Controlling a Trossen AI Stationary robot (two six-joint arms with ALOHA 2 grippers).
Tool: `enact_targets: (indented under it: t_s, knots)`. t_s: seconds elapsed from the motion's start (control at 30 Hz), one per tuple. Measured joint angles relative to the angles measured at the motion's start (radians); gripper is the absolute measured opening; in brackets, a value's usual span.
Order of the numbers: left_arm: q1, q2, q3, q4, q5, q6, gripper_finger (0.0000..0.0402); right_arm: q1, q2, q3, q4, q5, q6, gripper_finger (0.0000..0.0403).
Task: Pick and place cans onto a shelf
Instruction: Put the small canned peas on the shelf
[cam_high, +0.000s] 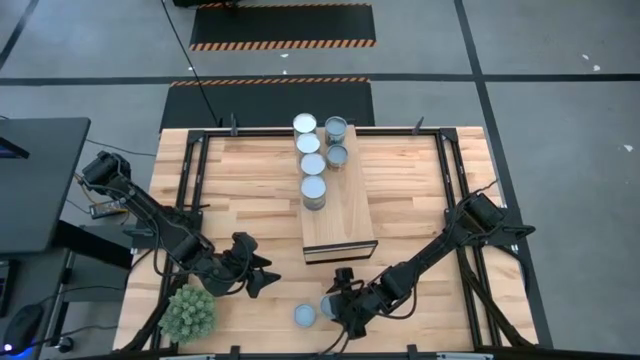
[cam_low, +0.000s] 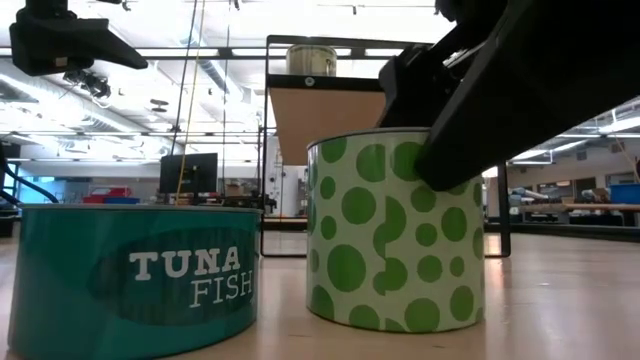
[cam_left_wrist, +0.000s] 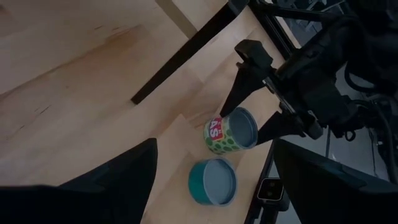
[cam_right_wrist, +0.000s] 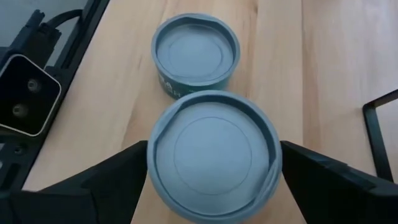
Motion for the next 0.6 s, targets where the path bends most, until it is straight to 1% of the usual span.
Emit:
enact_targets:
  t_s: [0.13, 0.37, 0.6]
  knots:
    - [0.0, 0.0, 0.0, 0.0, 0.0, 0.0, 0.0322, -0.001, 0.0, 0.0, -0.002, -0.005, 0.0, 0.0346]
    - [0.0, 0.0, 0.0, 0.0, 0.0, -0.001, 0.0322, -0.001, -0.001, 0.0, -0.01, -0.026, 0.003, 0.0291]
    - [0.0, 0.0, 0.0, 0.001, 0.0, -0.001, 0.0322, 0.0, -0.05, 0.0, -0.079, -0.05, 0.019, 0.0291]
